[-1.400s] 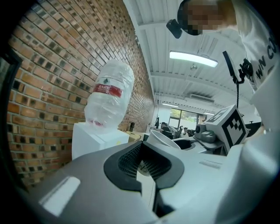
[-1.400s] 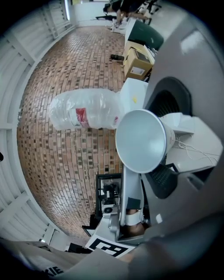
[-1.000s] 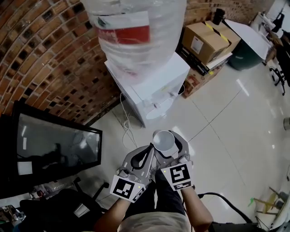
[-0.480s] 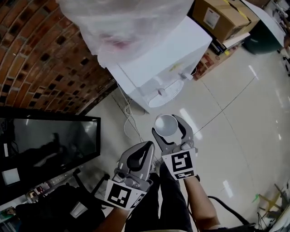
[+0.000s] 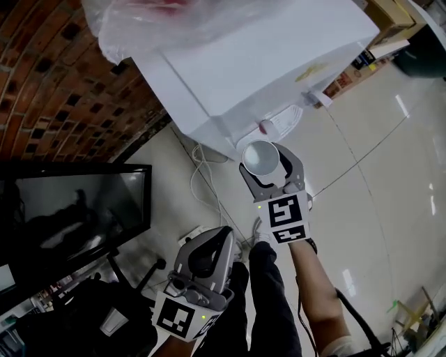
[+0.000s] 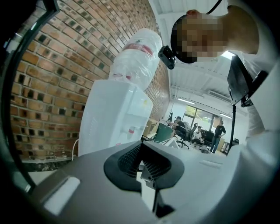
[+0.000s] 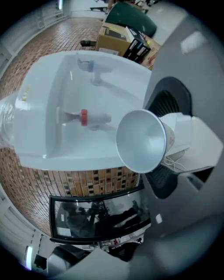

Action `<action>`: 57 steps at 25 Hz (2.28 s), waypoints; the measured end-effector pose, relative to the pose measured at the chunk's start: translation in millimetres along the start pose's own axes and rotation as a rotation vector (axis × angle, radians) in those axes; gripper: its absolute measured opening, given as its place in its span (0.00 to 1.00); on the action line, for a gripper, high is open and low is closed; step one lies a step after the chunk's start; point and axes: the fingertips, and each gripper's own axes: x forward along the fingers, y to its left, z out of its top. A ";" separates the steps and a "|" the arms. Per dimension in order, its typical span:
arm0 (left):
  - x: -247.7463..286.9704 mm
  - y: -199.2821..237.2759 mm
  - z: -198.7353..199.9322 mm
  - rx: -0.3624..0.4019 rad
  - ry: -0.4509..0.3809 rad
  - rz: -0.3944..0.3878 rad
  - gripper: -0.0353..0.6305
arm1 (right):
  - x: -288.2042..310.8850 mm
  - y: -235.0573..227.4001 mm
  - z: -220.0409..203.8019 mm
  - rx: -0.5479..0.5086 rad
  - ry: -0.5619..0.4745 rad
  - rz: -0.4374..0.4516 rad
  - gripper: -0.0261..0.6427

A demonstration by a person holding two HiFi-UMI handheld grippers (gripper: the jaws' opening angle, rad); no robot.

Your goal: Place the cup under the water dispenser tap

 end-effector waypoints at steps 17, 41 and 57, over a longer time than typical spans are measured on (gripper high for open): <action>-8.5 28.3 -34.4 -0.042 0.069 0.069 0.04 | 65.9 -26.7 -45.9 0.037 0.102 -0.011 0.54; -15.9 -1.5 10.1 0.014 0.030 0.020 0.04 | -16.0 -7.4 -14.0 0.046 0.058 -0.035 0.63; -73.2 -69.7 116.6 0.069 -0.096 -0.084 0.04 | -221.9 76.8 172.0 0.021 -0.210 -0.069 0.23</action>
